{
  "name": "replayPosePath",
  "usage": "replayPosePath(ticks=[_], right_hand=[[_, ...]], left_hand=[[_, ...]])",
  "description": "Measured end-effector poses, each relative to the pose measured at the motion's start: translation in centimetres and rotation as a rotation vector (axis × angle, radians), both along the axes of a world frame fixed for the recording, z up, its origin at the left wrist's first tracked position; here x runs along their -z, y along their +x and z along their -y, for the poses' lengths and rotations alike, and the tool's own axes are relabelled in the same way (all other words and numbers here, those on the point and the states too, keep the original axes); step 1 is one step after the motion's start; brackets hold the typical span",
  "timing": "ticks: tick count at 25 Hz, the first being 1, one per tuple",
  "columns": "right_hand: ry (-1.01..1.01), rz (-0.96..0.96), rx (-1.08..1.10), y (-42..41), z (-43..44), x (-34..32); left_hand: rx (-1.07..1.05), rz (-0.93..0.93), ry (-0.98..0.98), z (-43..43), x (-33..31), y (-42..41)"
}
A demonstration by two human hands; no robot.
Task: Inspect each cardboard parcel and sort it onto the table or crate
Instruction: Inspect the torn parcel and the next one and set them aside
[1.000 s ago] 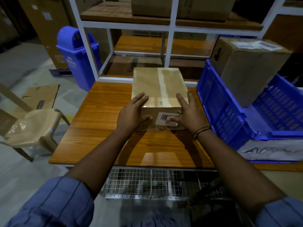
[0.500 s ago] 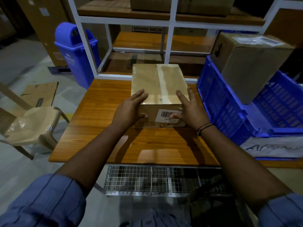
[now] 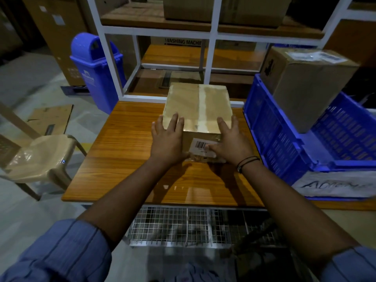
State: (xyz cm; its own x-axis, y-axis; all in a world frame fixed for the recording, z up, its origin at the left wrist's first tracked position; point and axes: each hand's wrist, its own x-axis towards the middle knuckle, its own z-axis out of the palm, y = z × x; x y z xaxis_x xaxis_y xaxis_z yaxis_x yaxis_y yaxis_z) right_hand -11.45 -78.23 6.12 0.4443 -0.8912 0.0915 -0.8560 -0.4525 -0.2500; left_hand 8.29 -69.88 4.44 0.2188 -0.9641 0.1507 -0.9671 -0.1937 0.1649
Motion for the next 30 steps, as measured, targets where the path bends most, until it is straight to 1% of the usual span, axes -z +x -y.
replayPosePath(ticks=[1, 4, 5, 7, 10, 14, 16, 18, 20, 23, 25, 28, 30], right_hand=[[0.003, 0.065, -0.006, 0.2, -1.0, -0.2], [0.047, 0.414, -0.050, -0.3, -2.8, -1.1], [0.030, 0.475, -0.063, -0.7, -2.8, -1.3], [0.001, 0.498, -0.090, -1.3, -2.2, -1.5], [0.048, 0.411, -0.139, -2.0, -0.4, -1.6], [0.014, 0.202, -0.214, -3.3, 1.9, -2.1], [0.022, 0.149, -0.204, -4.1, 2.7, -2.4], [0.014, 0.043, -0.195, -4.6, 3.2, -2.5], [0.028, -0.074, -0.193, -4.8, 3.2, -2.1], [0.040, -0.061, -0.142, -4.1, 2.2, -1.8], [-0.004, -0.132, -0.084, -2.3, 0.7, -1.9], [-0.084, -0.242, 0.065, 1.5, -2.9, -2.6], [-0.123, -0.217, 0.085, 3.3, -5.4, -3.8]], left_hand=[[-0.004, 0.038, 0.016, -0.2, 0.1, -0.7], [-0.020, 0.062, 0.020, -0.1, 0.0, -2.4], [-0.039, 0.045, 0.019, 0.0, -0.2, -2.8], [-0.064, 0.022, 0.025, 0.1, -0.5, -3.4], [-0.016, 0.045, 0.017, 0.3, -0.7, -4.2], [0.173, 0.059, 0.080, 0.7, -2.8, -2.8], [0.298, 0.018, 0.166, 0.5, -4.3, -0.3], [0.352, -0.076, 0.234, 0.0, -5.2, 2.6], [0.311, -0.124, 0.220, -0.6, -5.3, 4.7], [0.198, 0.008, 0.126, -1.1, -4.4, 4.7], [0.134, 0.057, 0.091, -1.6, -3.2, 3.0], [0.134, -0.003, 0.060, -1.6, -0.7, -0.3], [0.125, -0.091, 0.019, -1.1, 0.7, -2.3]])
